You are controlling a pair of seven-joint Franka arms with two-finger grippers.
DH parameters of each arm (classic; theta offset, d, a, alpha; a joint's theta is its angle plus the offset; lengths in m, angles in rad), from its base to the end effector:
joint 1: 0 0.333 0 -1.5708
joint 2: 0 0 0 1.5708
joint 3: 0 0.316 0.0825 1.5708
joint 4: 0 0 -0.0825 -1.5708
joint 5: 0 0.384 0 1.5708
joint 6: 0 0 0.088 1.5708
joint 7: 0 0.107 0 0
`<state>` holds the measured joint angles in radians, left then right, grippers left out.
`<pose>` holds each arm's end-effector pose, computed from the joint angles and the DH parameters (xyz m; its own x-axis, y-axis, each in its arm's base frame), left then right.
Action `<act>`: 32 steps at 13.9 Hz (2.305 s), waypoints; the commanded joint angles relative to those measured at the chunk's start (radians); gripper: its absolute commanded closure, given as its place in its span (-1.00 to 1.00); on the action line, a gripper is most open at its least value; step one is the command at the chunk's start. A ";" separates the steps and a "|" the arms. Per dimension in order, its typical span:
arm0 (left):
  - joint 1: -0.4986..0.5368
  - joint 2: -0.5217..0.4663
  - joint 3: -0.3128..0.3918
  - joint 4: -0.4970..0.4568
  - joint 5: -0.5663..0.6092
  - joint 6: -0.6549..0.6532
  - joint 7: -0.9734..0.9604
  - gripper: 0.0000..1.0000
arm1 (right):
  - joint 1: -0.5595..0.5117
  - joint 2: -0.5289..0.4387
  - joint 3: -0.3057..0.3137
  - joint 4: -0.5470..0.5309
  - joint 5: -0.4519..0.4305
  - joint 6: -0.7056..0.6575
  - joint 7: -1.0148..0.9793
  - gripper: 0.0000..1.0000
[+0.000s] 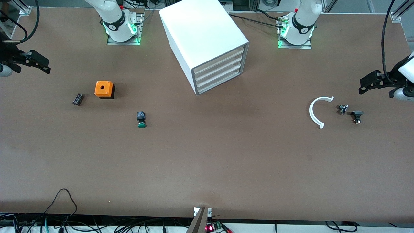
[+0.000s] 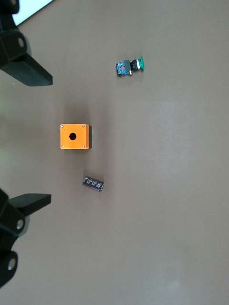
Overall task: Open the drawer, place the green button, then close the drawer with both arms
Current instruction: 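Move the left gripper toward the cabinet's drawer handle, then pull the drawer open with the left gripper while the right gripper reaches the button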
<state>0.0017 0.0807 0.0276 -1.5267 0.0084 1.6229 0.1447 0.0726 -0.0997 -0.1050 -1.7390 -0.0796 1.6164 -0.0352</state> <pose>0.5838 0.0173 0.6041 0.9932 -0.1157 0.0138 -0.1155 -0.9932 -0.0128 0.5245 -0.0277 0.6026 0.9996 0.0071 -0.0260 0.0089 -0.9976 0.0680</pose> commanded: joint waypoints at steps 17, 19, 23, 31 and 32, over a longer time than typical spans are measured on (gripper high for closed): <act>0.000 0.068 -0.011 0.042 -0.105 -0.042 0.032 -1.00 | -0.011 0.032 -0.002 0.027 0.017 -0.018 0.009 -1.00; 0.014 0.131 -0.005 0.042 -0.226 -0.057 0.023 -1.00 | -0.017 0.047 -0.001 0.029 0.020 -0.004 0.009 -1.00; 0.004 0.241 -0.009 -0.013 -0.439 -0.055 0.029 -1.00 | -0.013 0.106 0.001 0.047 0.026 0.043 0.011 -1.00; -0.164 0.517 -0.015 -0.148 -0.764 -0.011 0.178 -1.00 | 0.009 0.166 0.018 0.088 0.023 0.037 -0.005 -1.00; -0.183 0.546 -0.017 -0.189 -0.856 -0.005 0.244 -1.00 | 0.010 0.164 0.019 0.088 0.023 0.036 -0.005 -1.00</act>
<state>-0.1556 0.5904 0.0072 -1.6545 -0.7213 1.6108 0.2644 0.0806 0.0640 -0.0868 -1.6742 -0.0735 1.6720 -0.0350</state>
